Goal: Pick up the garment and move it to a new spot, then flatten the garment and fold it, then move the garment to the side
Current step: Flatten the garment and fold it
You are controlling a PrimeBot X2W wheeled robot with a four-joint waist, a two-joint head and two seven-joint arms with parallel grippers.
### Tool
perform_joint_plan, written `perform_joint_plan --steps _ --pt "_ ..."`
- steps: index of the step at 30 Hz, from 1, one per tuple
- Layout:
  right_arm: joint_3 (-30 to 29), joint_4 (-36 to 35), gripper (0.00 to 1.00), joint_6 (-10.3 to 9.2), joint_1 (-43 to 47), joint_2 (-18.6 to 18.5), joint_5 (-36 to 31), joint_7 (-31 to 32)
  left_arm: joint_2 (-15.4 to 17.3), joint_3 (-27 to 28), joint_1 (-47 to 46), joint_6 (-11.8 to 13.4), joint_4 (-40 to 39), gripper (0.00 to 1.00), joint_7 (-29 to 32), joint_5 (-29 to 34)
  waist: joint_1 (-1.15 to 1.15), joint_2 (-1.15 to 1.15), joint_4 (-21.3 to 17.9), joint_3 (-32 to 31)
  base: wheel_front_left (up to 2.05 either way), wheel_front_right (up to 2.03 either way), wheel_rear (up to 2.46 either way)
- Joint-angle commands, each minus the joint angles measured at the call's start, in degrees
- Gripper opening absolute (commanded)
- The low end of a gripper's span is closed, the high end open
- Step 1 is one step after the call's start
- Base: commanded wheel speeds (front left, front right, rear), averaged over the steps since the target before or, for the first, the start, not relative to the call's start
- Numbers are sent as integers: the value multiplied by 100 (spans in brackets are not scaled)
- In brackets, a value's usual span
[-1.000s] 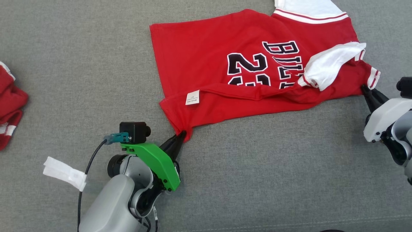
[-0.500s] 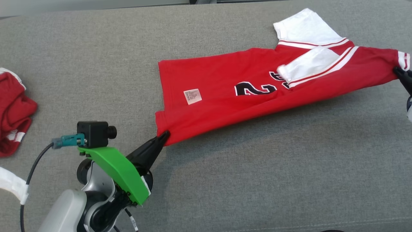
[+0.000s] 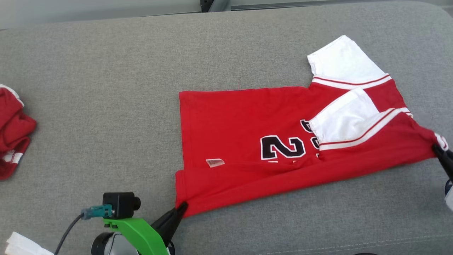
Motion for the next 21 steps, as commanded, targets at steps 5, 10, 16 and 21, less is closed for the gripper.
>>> perform_joint_plan --steps 5,10,16,21 --pt "51 343 0 -14 507 201 -142 -328 -73 -87 322 99 197 0 -265 187 0 0 -157 62 0 0 0" --pt "-42 716 0 -14 594 420 -475 -464 -157 -175 506 152 312 0 -418 253 0 0 -252 105 0 0 0" --pt "-147 905 100 -13 633 638 -900 -489 -286 -304 581 207 433 100 -423 262 0 0 -297 71 0 0 0" --pt "-266 742 100 -13 608 253 -1060 -492 -94 -205 690 375 246 100 -473 400 0 0 -342 67 0 0 0"
